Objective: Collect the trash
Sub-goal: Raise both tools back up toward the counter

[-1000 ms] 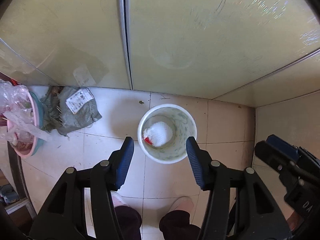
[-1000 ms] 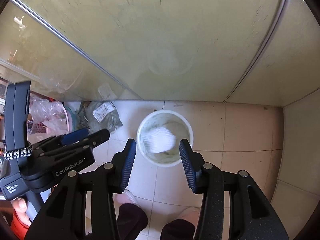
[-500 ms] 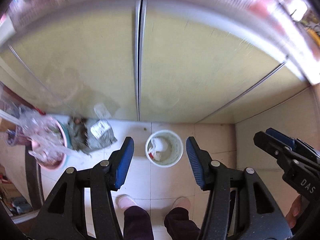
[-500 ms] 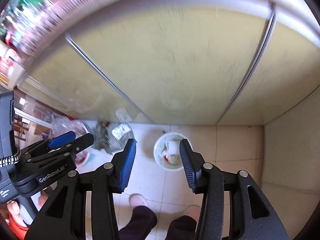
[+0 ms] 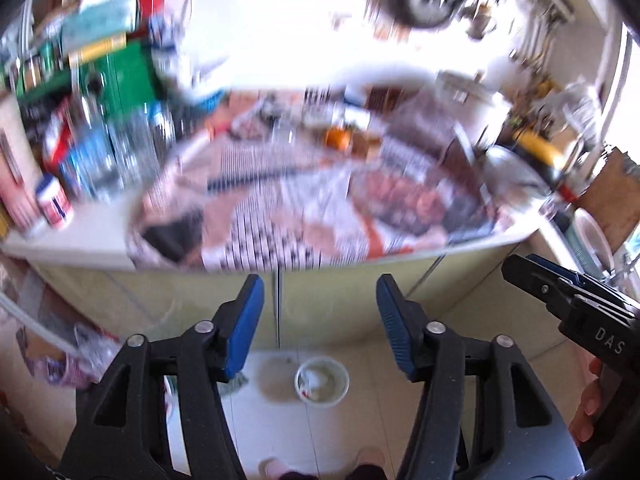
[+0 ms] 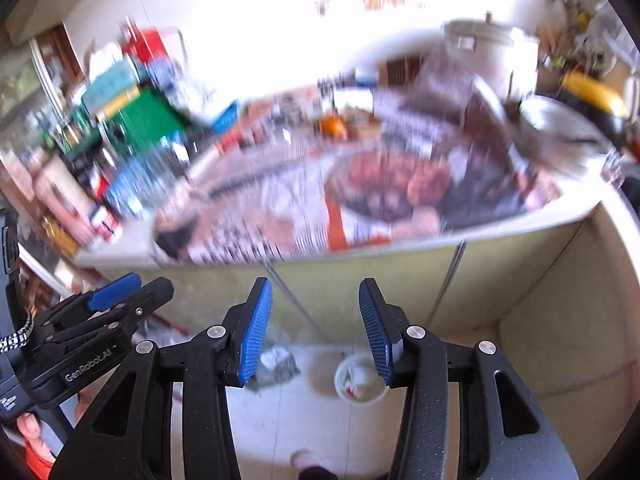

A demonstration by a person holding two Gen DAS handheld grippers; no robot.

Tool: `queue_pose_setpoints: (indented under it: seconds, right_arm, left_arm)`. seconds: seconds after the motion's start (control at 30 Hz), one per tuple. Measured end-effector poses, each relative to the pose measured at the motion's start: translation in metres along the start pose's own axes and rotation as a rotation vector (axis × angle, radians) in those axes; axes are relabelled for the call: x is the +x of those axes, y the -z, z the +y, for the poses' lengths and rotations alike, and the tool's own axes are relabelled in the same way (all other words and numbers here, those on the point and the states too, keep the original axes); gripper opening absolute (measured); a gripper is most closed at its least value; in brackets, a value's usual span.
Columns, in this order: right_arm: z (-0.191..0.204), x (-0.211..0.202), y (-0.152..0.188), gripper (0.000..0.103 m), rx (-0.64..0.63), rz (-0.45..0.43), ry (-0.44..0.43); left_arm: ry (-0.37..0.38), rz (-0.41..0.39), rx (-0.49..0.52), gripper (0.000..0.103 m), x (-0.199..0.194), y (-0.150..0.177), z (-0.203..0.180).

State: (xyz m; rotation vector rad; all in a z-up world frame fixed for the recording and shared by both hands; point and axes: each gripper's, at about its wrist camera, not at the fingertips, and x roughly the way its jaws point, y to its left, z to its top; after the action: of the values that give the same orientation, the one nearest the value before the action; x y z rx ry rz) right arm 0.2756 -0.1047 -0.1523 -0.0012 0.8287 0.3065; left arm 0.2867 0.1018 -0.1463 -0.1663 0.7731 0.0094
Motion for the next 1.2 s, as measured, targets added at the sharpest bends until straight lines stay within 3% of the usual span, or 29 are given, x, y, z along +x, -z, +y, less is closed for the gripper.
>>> queue_pose_setpoints:
  seconds: [0.13, 0.3, 0.43, 0.5, 0.73, 1.03, 1.2]
  right_arm:
    - [0.019, -0.034, -0.016, 0.043, 0.001, -0.096, 0.04]
    - [0.025, -0.066, -0.03, 0.057, 0.001, -0.183, 0.081]
    - [0.023, -0.075, -0.044, 0.071, 0.001, -0.212, 0.105]
    - [0.019, -0.075, -0.05, 0.079, 0.006, -0.225, 0.111]
    - [-0.004, -0.05, -0.082, 0.083, -0.018, -0.242, 0.075]
    - [-0.039, 0.009, -0.155, 0.083, -0.135, -0.178, -0.015]
    - [-0.053, 0.041, -0.186, 0.083, -0.198, -0.142, -0.064]
  left_arm:
    - [0.028, -0.086, 0.03, 0.064, -0.043, -0.025, 0.0]
    - [0.033, -0.165, 0.045, 0.073, -0.072, -0.043, 0.001]
    - [0.029, -0.196, 0.039, 0.092, -0.079, -0.058, 0.001]
    - [0.024, -0.203, 0.044, 0.092, -0.078, -0.065, 0.0]
    - [-0.028, -0.208, 0.014, 0.093, -0.039, -0.098, -0.009]
    - [-0.122, -0.193, -0.081, 0.094, 0.03, -0.168, -0.023]
    - [-0.163, -0.183, -0.151, 0.094, 0.063, -0.189, -0.025]
